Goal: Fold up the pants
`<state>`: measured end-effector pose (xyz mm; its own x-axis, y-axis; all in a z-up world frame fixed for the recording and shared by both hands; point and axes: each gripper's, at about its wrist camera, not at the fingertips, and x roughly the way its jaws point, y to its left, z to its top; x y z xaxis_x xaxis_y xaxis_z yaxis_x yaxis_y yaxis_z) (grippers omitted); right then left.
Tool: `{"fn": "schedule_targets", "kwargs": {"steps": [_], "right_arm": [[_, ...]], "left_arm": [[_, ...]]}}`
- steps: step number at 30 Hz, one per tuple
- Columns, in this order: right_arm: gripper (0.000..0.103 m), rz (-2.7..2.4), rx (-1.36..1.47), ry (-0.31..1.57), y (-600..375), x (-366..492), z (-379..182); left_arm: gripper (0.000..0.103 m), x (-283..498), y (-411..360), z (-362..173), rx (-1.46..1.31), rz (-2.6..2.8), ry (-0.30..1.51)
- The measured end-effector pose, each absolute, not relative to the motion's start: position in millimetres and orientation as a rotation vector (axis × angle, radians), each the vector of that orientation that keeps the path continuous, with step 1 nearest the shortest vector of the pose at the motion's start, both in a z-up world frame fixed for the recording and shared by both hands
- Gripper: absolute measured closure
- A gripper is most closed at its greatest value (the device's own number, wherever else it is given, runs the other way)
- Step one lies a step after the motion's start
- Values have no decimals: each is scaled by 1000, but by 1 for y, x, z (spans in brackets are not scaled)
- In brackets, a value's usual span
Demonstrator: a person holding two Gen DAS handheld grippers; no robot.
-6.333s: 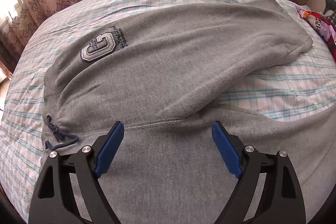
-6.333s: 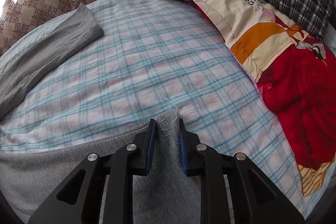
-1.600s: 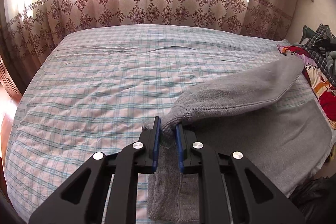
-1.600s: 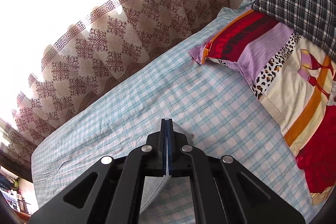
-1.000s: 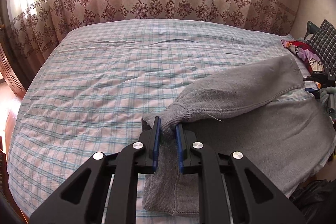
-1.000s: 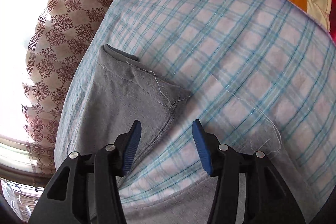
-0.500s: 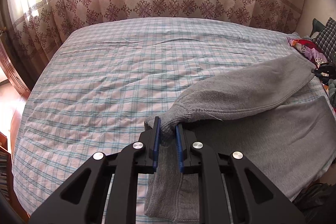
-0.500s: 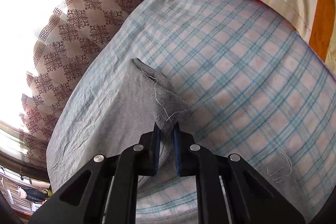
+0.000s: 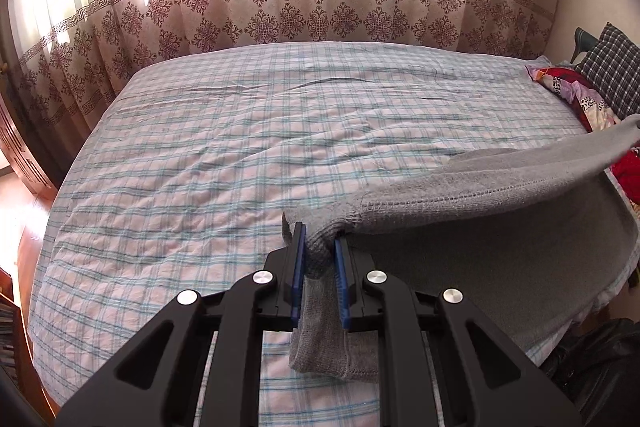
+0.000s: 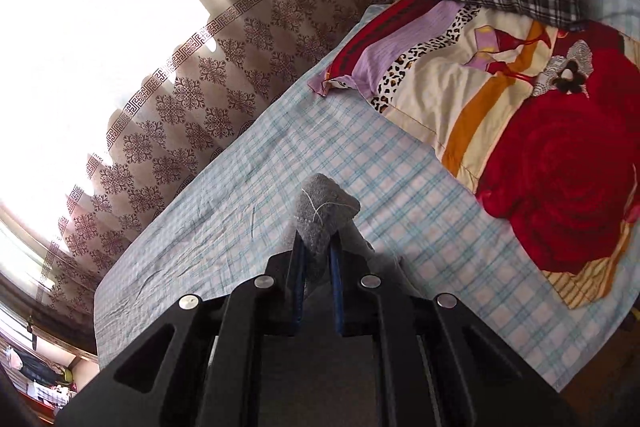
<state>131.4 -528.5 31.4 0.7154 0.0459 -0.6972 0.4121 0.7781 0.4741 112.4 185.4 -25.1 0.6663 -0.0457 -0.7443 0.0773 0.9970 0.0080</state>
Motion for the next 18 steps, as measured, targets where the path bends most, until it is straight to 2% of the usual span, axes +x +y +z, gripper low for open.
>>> {"fn": "schedule_targets", "kwargs": {"steps": [5,11,14,18], "right_arm": [[93,-284,713,822,-530,65,-11],[93,-376,790,935,-535,28,-75],[93,-379,787,932,-534,23,-77],[93,-373,718,889,-530,15,-52]], "left_arm": [[89,95,187,-39,68,-101,873],[89,81,186,-52,106,-117,882],[89,76,186,-51,107,-114,877],[89,64,185,-45,127,-116,858]]}}
